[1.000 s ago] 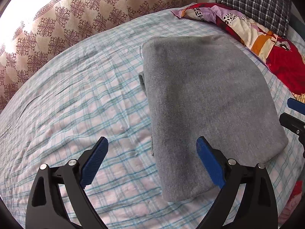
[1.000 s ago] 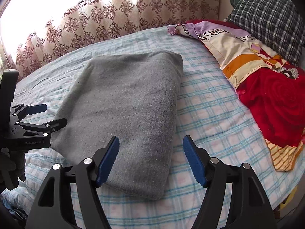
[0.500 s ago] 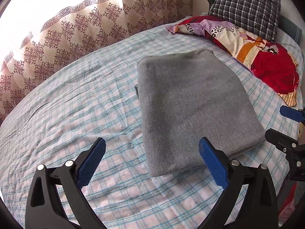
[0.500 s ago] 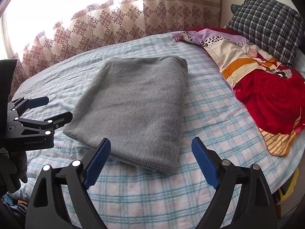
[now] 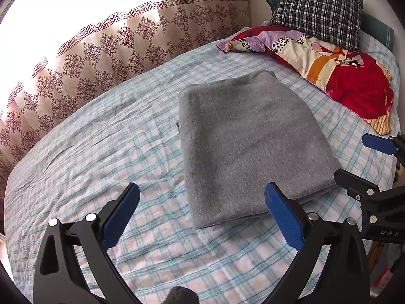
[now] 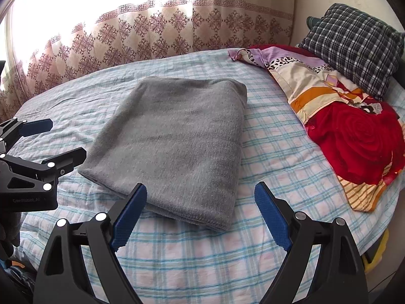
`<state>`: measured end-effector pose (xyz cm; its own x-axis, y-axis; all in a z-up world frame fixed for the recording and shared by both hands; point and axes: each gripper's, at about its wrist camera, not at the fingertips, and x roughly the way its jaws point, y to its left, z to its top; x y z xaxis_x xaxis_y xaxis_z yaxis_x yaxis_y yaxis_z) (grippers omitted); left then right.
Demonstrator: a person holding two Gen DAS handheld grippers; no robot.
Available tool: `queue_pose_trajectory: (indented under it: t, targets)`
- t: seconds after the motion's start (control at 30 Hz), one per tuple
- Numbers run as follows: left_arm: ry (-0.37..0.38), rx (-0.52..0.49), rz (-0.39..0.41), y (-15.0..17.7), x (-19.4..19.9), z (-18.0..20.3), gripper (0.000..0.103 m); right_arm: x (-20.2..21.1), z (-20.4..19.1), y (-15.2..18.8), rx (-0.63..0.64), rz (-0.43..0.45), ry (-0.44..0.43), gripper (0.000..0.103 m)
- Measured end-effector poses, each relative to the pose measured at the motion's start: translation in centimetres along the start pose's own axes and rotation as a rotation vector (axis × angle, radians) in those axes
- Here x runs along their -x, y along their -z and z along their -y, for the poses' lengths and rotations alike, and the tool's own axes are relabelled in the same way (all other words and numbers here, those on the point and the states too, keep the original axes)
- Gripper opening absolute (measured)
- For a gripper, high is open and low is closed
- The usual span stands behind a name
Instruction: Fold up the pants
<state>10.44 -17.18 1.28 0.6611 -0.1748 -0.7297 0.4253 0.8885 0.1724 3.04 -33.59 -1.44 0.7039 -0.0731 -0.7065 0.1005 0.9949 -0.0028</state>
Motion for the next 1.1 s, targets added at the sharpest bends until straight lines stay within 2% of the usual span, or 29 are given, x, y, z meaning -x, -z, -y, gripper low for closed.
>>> queue_pose_trajectory:
  t: [0.27, 0.3, 0.53, 0.63, 0.77, 0.87, 0.9, 1.03, 1.1]
  targets:
    - [-0.087, -0.030, 0.001, 0.0, 0.1, 0.7, 0.100, 0.6, -0.4, 0.2, 0.015, 0.052, 0.039, 0.088]
    - [-0.088, -0.032, 0.001, 0.0, 0.1, 0.7, 0.100, 0.7, -0.4, 0.3, 0.015, 0.061, 0.044, 0.091]
    - [-0.075, -0.028, -0.004, 0.2, 0.1, 0.8, 0.100, 0.9, -0.1, 0.4, -0.010, 0.067, 0.044, 0.092]
    - [-0.072, -0.032, 0.000, 0.2, 0.3, 0.9, 0.100, 1.9, 0.6, -0.2, -0.076, 0.043, 0.020, 0.092]
    - [-0.074, -0.023, 0.015, 0.0, 1.0, 0.7, 0.100, 4.3, 1.4, -0.3, -0.144, 0.090, 0.064, 0.096]
    - [-0.076, -0.012, 0.023, -0.2, 1.5, 0.7, 0.100, 4.4, 0.9, 0.2, -0.124, 0.133, 0.122, 0.098]
    - [-0.077, -0.013, 0.025, -0.2, 1.7, 0.7, 0.100, 4.0, 0.6, 0.6, -0.109, 0.125, 0.141, 0.098]
    - [-0.082, -0.019, 0.027, -0.2, 2.0, 0.9, 0.100, 1.7, -0.5, 1.8, -0.042, 0.051, 0.125, 0.098]
    - [-0.084, -0.022, 0.025, -0.2, 1.9, 1.0, 0.100, 1.4, -1.0, 2.0, -0.019, 0.046, 0.120, 0.098]
